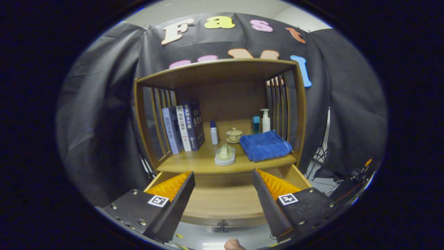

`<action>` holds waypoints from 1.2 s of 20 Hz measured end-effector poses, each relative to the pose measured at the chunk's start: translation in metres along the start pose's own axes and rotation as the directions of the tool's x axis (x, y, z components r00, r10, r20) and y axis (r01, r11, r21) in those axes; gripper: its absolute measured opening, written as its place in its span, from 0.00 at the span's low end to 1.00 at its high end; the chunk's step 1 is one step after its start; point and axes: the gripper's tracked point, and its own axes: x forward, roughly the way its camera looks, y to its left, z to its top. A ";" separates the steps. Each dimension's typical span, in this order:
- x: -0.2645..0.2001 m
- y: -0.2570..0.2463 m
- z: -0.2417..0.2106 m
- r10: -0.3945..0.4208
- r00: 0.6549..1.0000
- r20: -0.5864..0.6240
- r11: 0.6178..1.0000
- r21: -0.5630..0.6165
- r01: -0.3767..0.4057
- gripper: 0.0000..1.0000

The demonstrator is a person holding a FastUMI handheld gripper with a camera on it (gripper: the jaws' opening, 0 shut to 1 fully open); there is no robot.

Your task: Pull open the drawer, take out the items inside it, and place them on the countertop above the cabinet.

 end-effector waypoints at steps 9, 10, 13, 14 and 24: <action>-0.058 -0.020 -0.082 -0.060 0.998 0.005 0.998 -0.011 0.060 0.99; -0.055 -0.016 -0.091 -0.052 0.999 -0.002 0.999 0.005 0.052 0.99; -0.051 -0.016 -0.124 -0.072 0.997 -0.035 0.997 0.010 0.072 0.99; -0.051 -0.009 -0.135 -0.065 0.997 -0.040 0.998 -0.003 0.064 0.99; -0.030 0.026 -0.192 -0.038 0.999 -0.004 0.993 -0.112 0.037 0.99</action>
